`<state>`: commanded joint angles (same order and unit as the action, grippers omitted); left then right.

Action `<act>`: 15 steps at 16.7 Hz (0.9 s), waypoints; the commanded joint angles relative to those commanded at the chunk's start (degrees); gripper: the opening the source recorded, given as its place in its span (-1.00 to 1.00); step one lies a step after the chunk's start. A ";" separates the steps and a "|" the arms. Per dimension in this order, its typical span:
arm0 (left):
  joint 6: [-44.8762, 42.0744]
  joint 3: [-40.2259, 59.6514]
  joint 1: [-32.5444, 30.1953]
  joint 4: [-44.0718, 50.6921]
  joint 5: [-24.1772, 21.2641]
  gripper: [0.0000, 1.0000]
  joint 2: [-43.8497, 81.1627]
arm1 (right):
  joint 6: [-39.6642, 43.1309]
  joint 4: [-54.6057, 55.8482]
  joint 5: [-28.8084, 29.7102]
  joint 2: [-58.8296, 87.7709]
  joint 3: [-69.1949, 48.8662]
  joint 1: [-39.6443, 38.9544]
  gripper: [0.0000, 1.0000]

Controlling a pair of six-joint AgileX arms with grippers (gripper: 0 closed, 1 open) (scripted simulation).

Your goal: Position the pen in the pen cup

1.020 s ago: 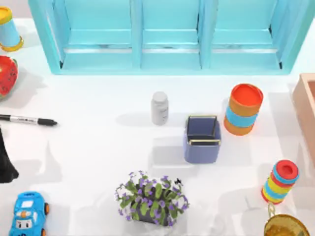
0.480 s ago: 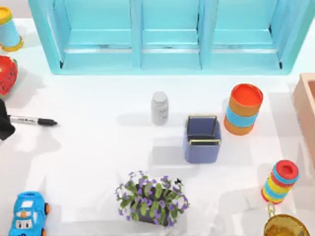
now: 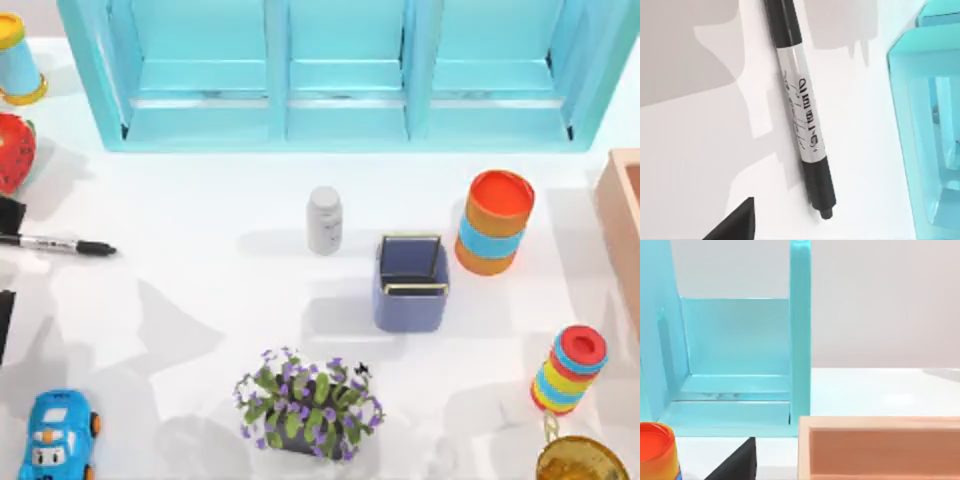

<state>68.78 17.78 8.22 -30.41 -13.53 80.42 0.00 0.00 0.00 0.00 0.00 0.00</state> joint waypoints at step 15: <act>10.73 5.43 -0.20 -5.54 -1.11 1.00 15.04 | 0.00 0.00 0.00 0.00 0.00 0.00 1.00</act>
<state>79.51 23.22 8.02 -35.95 -14.64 95.46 0.00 0.00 0.00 0.00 0.00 0.00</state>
